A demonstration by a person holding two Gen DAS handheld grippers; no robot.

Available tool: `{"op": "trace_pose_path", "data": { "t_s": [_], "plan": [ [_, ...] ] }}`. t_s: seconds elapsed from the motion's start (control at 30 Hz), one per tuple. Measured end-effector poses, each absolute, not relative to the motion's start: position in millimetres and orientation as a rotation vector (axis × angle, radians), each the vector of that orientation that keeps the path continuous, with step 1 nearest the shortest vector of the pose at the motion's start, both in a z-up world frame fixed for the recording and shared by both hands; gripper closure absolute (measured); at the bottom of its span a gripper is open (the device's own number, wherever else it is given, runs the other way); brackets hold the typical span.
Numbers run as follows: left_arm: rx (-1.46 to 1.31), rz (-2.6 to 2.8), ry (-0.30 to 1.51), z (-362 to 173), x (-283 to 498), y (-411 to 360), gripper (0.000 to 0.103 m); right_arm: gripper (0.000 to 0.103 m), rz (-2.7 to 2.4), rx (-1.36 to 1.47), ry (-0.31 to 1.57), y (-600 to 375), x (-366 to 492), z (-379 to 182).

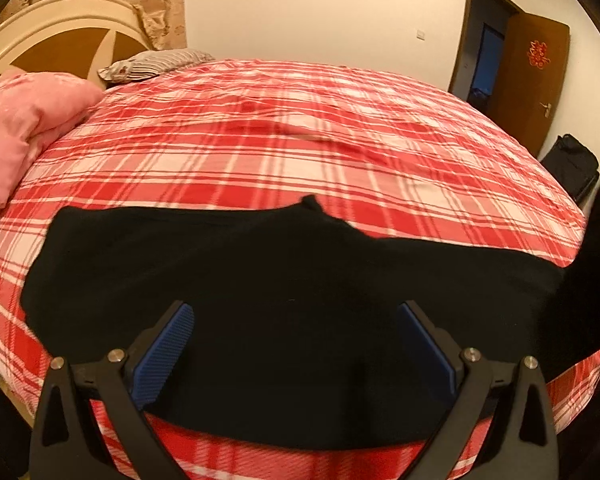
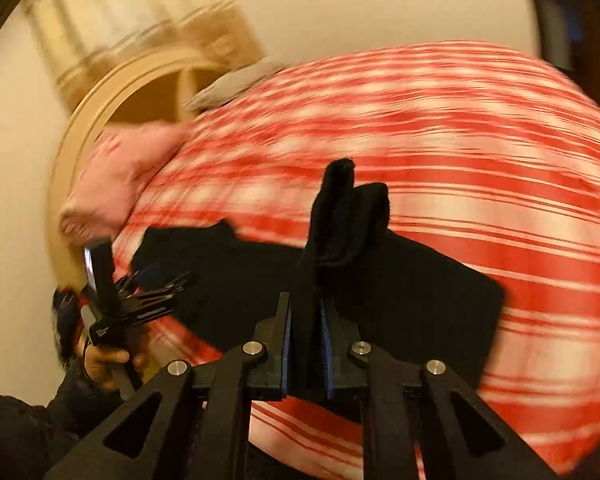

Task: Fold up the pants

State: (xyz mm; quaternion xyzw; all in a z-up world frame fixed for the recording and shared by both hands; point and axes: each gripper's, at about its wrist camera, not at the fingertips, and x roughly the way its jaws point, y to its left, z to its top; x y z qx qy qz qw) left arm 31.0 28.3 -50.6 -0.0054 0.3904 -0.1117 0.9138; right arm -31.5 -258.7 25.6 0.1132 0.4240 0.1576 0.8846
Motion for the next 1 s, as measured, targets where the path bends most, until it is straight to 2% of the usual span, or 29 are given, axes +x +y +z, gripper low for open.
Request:
{"op": "trace_pose_path", "data": {
  "t_s": [0.23,0.33,0.37,0.4,0.43,0.47,0.5,0.6,0.73,1.0],
  "plan": [
    [-0.026,-0.15,0.798,-53.0,34.5,67.5,0.0,0.09,0.419,0.083,0.976,-147.3,12.1,-57.6],
    [-0.021,-0.128,0.801,-55.6,36.4,76.3,0.0,0.084,0.382,0.016,0.938,-124.6,13.4,-80.9],
    [-0.019,-0.124,0.801,-56.6,36.5,78.9,0.0,0.076,0.374,-0.019,0.884,-119.4,10.0,-81.3],
    [-0.016,-0.122,0.803,-57.4,36.9,80.3,0.0,0.061,0.377,-0.052,0.861,-114.3,7.3,-81.5],
    [-0.012,-0.118,0.806,-58.4,38.1,80.7,0.0,0.052,0.394,-0.062,0.856,-110.5,5.4,-82.5],
    [-0.011,-0.117,0.809,-59.1,38.9,80.4,0.0,0.035,0.416,-0.059,0.851,-108.1,3.6,-82.0],
    [-0.012,-0.118,0.813,-59.7,39.7,80.5,0.0,0.031,0.442,-0.051,0.843,-105.0,1.3,-80.6],
    [0.0,-0.134,0.813,-58.8,40.0,72.8,0.0,0.031,0.507,0.03,0.767,-112.6,-14.1,-60.2],
    [0.03,-0.164,0.804,-55.8,36.3,60.3,0.0,0.031,0.52,0.248,0.633,-170.1,-29.3,-28.6],
    [0.009,-0.308,0.817,-50.7,32.4,24.6,0.0,0.031,-0.014,0.431,0.63,-319.2,-69.2,-36.4]
  ]
}}
